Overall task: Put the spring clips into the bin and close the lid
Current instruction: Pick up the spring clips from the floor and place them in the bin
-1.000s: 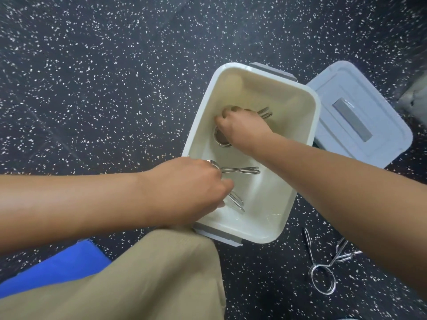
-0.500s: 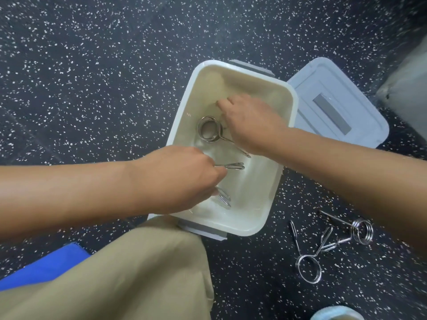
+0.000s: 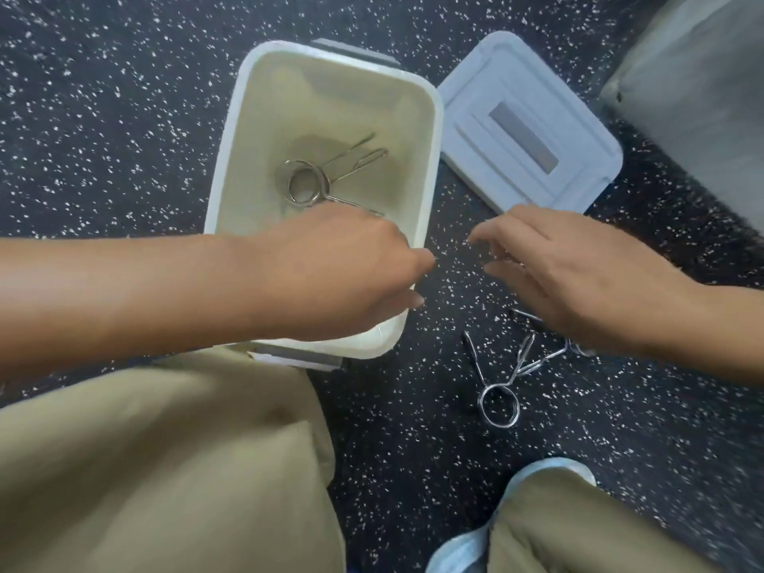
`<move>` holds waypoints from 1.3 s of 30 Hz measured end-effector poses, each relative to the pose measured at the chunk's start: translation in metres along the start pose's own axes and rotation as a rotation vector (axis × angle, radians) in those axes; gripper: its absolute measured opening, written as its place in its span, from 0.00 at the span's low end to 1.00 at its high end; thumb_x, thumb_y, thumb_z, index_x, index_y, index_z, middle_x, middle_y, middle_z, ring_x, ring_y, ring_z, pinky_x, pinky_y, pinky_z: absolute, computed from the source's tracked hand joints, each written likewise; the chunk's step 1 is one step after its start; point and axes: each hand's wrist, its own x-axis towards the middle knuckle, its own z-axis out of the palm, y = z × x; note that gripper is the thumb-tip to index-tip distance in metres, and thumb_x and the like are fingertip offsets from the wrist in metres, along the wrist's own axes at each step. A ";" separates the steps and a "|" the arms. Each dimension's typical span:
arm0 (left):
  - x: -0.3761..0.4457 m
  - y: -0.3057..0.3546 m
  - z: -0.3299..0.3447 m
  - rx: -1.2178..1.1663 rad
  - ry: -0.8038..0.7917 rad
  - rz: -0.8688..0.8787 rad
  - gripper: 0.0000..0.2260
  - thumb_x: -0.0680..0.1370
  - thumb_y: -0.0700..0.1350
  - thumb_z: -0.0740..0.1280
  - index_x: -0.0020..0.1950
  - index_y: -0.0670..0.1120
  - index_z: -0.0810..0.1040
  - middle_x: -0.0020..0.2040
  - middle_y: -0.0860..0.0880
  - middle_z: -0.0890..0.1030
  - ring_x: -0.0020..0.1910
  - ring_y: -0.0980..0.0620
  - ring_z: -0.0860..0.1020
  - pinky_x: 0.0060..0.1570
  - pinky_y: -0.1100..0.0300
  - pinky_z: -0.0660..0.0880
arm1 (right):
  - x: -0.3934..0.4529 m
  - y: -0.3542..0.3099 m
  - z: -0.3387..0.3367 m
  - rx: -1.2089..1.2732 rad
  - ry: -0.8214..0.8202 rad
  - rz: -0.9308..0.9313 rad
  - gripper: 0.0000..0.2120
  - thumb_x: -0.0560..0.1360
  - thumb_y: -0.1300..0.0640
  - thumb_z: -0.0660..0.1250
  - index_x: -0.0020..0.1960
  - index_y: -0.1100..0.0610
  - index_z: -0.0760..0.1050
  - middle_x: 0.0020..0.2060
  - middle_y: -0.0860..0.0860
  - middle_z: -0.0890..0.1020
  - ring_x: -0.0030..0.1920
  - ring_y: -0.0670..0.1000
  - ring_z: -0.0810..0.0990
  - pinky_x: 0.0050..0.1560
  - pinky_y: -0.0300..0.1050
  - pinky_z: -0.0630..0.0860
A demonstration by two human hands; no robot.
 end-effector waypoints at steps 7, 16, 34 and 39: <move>0.036 0.039 0.002 0.013 0.002 0.083 0.14 0.83 0.57 0.52 0.46 0.48 0.63 0.40 0.48 0.76 0.38 0.40 0.76 0.33 0.52 0.68 | -0.073 0.020 0.008 0.016 -0.075 0.145 0.16 0.81 0.50 0.59 0.64 0.56 0.72 0.51 0.54 0.83 0.42 0.58 0.81 0.39 0.53 0.78; 0.061 0.098 0.046 -0.398 -0.191 -0.160 0.15 0.81 0.56 0.58 0.48 0.47 0.76 0.40 0.47 0.82 0.40 0.43 0.80 0.42 0.49 0.79 | -0.146 0.065 0.040 0.197 -0.170 0.649 0.16 0.80 0.41 0.55 0.62 0.46 0.71 0.55 0.45 0.81 0.49 0.48 0.80 0.50 0.50 0.79; 0.101 0.152 0.155 -1.363 -0.645 -0.952 0.16 0.83 0.49 0.61 0.62 0.37 0.75 0.52 0.41 0.84 0.36 0.50 0.81 0.42 0.55 0.82 | -0.141 0.087 0.140 0.469 -0.233 0.725 0.15 0.82 0.49 0.61 0.68 0.50 0.74 0.62 0.50 0.79 0.60 0.53 0.75 0.61 0.54 0.75; 0.105 0.162 0.157 -1.633 -0.673 -1.091 0.09 0.83 0.44 0.63 0.61 0.42 0.73 0.60 0.38 0.82 0.38 0.48 0.80 0.53 0.50 0.81 | -0.137 0.087 0.149 0.621 -0.239 0.810 0.21 0.82 0.50 0.63 0.72 0.56 0.72 0.68 0.55 0.76 0.68 0.55 0.74 0.67 0.48 0.69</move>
